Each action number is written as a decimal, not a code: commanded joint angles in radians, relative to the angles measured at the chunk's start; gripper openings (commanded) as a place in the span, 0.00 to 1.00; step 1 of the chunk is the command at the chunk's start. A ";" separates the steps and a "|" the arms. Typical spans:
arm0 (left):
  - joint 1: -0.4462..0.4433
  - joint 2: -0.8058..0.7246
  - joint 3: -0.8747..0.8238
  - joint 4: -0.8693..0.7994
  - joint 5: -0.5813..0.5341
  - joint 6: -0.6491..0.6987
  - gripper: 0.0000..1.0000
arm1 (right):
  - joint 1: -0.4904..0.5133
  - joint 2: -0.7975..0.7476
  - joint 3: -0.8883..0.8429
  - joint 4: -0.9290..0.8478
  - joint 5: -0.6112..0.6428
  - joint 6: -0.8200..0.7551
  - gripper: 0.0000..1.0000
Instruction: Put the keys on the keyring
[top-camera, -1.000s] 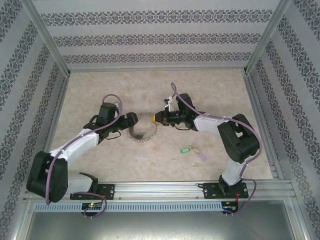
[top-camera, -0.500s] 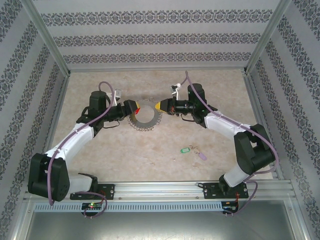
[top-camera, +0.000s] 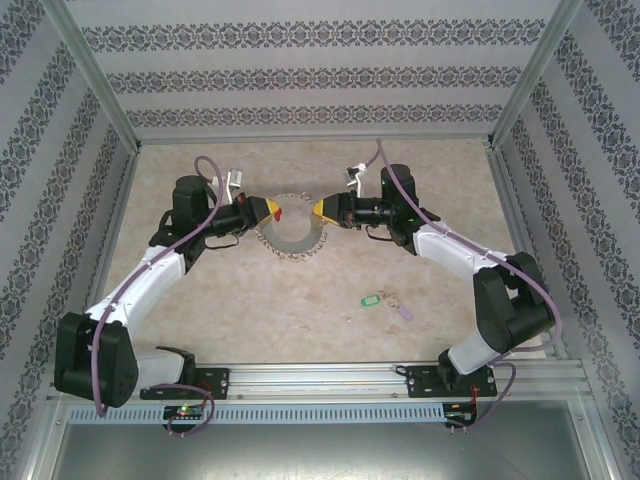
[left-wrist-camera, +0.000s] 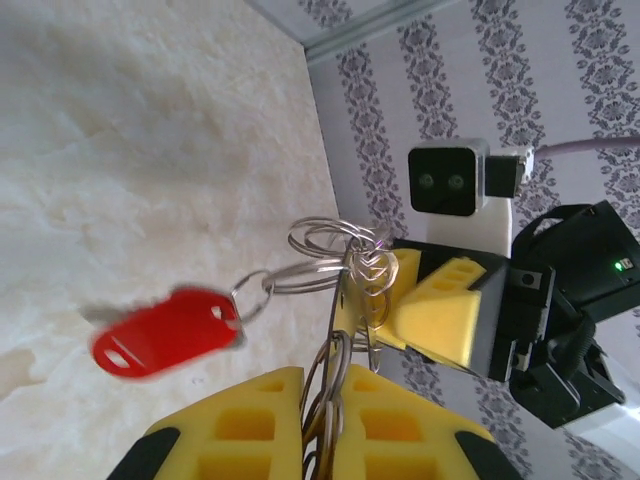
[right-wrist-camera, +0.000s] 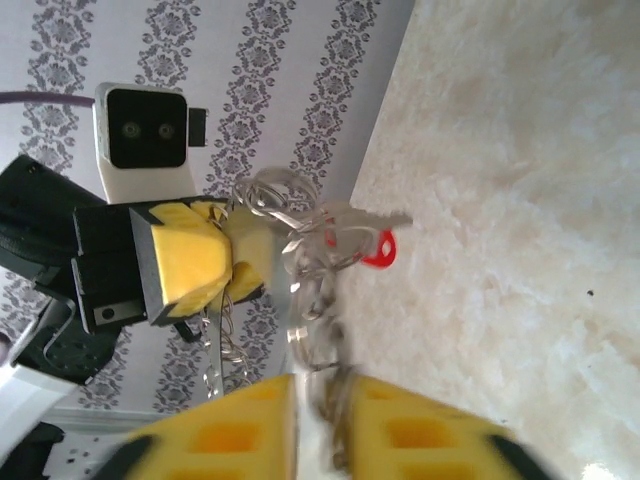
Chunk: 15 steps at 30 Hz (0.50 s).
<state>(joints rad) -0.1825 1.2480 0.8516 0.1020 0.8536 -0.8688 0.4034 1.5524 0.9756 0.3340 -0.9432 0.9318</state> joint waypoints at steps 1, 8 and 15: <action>0.008 -0.081 0.019 0.111 -0.034 0.009 0.00 | -0.036 -0.096 0.011 -0.006 0.074 -0.037 0.40; -0.009 -0.266 -0.011 0.210 -0.132 0.224 0.00 | -0.067 -0.436 -0.090 -0.161 0.483 -0.276 0.69; -0.034 -0.324 -0.072 0.419 -0.220 0.291 0.00 | -0.006 -0.599 -0.216 -0.074 0.522 -0.521 0.45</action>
<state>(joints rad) -0.2020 0.9188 0.7925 0.3630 0.6804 -0.6361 0.3454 0.9447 0.7727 0.2687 -0.4667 0.6067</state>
